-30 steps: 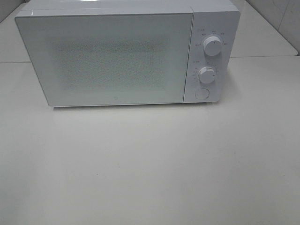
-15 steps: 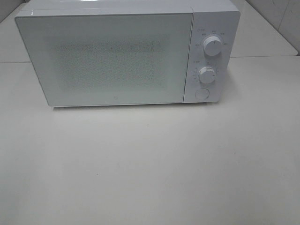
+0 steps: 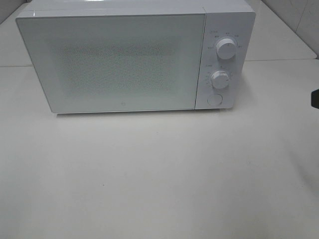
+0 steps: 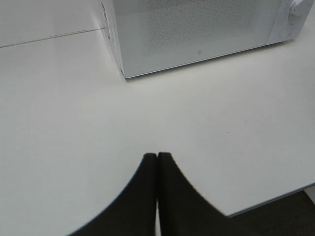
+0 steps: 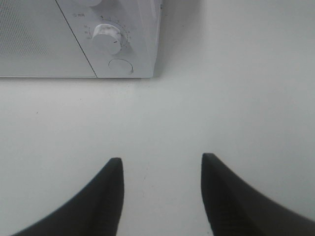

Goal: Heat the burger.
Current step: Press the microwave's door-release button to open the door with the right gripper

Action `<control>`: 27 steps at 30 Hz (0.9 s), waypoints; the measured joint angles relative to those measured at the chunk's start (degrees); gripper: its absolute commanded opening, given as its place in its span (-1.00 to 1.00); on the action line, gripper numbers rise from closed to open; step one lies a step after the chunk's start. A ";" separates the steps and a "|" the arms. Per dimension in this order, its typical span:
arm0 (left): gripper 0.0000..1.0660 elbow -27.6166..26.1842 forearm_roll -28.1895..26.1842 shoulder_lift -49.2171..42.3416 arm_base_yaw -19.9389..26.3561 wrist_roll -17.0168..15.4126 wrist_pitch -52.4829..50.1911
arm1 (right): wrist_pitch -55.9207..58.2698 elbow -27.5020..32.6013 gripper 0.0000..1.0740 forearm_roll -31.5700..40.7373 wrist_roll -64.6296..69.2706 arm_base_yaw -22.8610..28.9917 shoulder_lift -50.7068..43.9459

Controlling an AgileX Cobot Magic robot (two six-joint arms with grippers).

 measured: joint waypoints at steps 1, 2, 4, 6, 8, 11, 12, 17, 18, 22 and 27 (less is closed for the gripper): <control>-0.99 0.00 0.00 0.00 0.00 0.00 0.00 | 0.00 0.00 -0.20 0.00 0.00 0.00 0.00; -0.99 0.00 0.00 0.00 0.00 0.00 0.00 | -1.38 0.00 -0.23 0.00 0.00 0.00 1.38; -0.99 0.00 0.00 0.00 0.00 0.00 0.00 | -5.10 0.00 -0.29 0.00 0.00 0.00 3.84; -0.99 0.00 0.00 0.00 0.00 0.00 0.00 | -10.31 0.00 -0.42 0.00 0.00 0.00 7.68; -0.99 0.00 0.00 0.00 0.00 0.00 0.00 | -13.81 0.00 -0.52 0.00 0.00 0.00 10.37; -0.99 0.00 0.00 0.00 0.00 0.00 0.00 | -18.45 0.00 -0.66 0.00 0.00 0.00 14.15; -0.99 0.00 0.00 0.00 0.00 0.00 0.00 | -19.88 0.00 -0.70 0.00 0.00 0.00 15.58; -0.99 0.00 0.00 0.00 0.00 0.00 0.00 | -26.59 0.00 -0.94 0.00 0.00 0.00 22.00; -0.99 0.00 0.00 0.00 0.00 0.00 0.00 | -26.59 0.00 -0.94 0.00 0.00 0.00 22.00; -0.99 0.00 0.00 0.00 0.00 0.00 0.00 | -34.55 0.00 -1.00 0.00 0.00 0.00 28.71; -0.99 0.00 0.00 0.00 0.00 0.00 0.00 | -40.57 0.00 -1.00 0.00 0.00 0.00 33.63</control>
